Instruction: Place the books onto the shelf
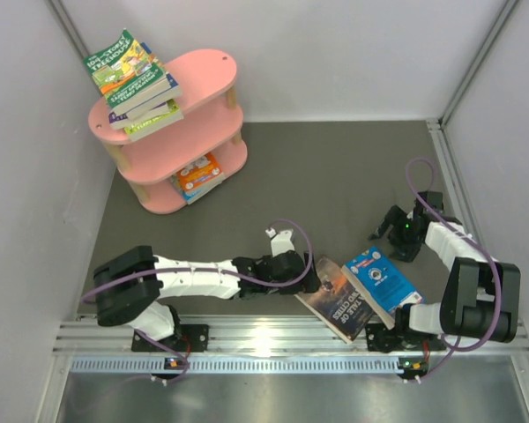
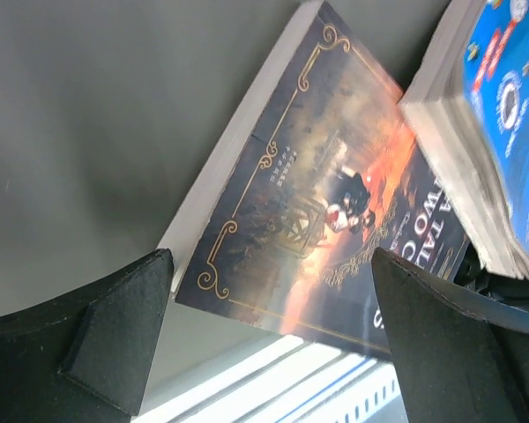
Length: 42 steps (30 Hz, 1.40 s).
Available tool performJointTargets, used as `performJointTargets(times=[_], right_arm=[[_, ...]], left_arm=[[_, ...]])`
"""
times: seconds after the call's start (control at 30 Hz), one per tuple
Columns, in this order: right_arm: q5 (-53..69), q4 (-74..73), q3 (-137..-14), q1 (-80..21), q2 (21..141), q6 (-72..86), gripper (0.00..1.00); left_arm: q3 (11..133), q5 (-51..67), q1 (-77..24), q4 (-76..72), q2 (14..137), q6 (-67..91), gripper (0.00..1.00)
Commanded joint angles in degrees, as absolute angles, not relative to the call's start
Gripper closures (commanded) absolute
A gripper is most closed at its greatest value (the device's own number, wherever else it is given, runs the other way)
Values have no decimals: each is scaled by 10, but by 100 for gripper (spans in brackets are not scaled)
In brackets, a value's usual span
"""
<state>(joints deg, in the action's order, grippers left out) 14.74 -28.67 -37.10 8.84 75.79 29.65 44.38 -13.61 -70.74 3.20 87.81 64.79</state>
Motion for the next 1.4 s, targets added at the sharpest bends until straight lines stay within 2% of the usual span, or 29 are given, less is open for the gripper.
performJointTargets(times=[0.0, 0.4, 0.53, 0.77, 0.87, 1.17, 1.37], right_arm=[[151, -273, -339, 84, 767, 292, 19], [149, -271, -330, 73, 760, 294, 19], [147, -258, -302, 27, 749, 318, 19], [159, -163, -229, -171, 749, 466, 19], [166, -112, -206, -218, 765, 512, 20], [142, -74, -186, -250, 759, 563, 22], [103, 38, -146, -294, 760, 643, 25]], left_arm=[[430, -121, -746, 104, 845, 727, 1], [453, -241, -817, 275, 783, 802, 1], [432, -201, -830, 202, 808, 802, 1], [451, -165, -840, 65, 891, 784, 1], [467, -150, -839, 44, 943, 781, 1], [496, -142, -829, -25, 999, 770, 1], [512, -133, -811, -69, 1016, 754, 1]])
